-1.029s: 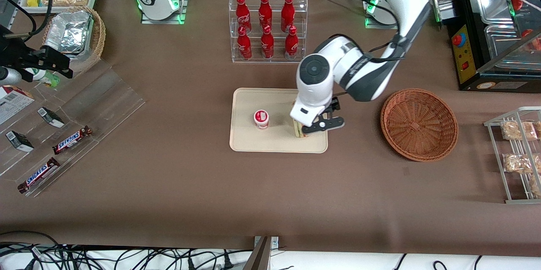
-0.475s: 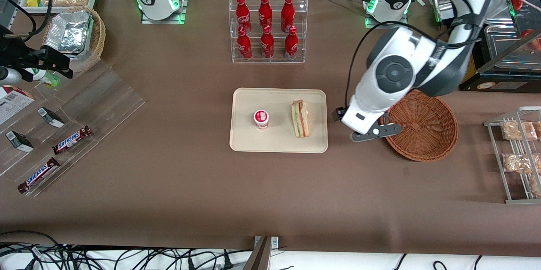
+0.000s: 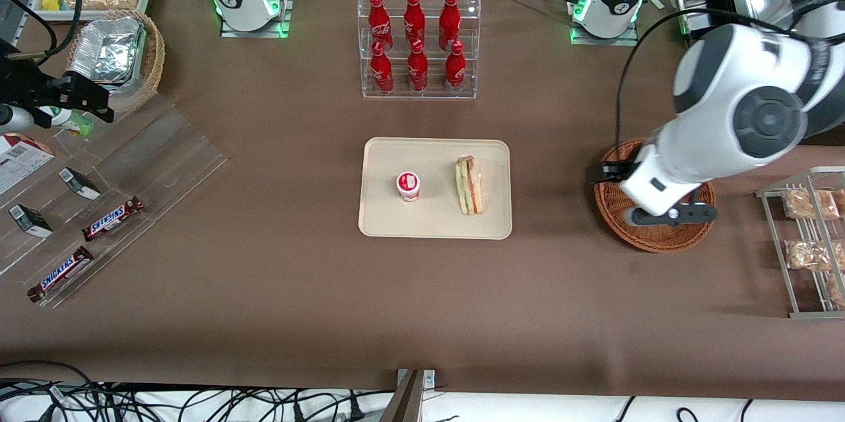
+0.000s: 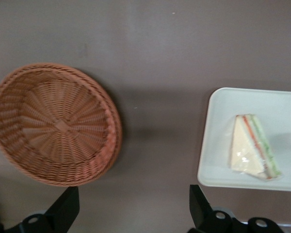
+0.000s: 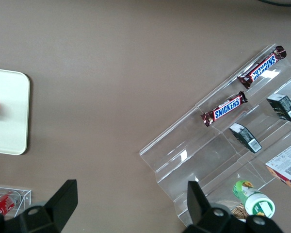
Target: Place sandwich from basket to tray
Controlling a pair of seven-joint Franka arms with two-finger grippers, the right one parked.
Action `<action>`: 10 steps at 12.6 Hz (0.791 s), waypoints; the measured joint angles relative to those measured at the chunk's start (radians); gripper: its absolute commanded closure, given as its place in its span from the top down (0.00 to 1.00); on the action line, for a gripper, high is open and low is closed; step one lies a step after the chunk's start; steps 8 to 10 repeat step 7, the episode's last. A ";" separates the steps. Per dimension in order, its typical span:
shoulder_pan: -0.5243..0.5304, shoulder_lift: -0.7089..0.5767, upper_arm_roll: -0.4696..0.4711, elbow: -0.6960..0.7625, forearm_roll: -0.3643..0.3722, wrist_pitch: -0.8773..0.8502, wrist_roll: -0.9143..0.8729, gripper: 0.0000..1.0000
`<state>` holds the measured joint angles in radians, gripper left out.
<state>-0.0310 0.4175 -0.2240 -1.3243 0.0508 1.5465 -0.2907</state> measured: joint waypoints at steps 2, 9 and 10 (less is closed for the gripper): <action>-0.002 -0.010 0.055 0.014 -0.033 -0.029 0.087 1.00; -0.002 -0.026 0.154 0.016 -0.055 -0.036 0.203 1.00; -0.002 -0.026 0.154 0.016 -0.055 -0.036 0.203 1.00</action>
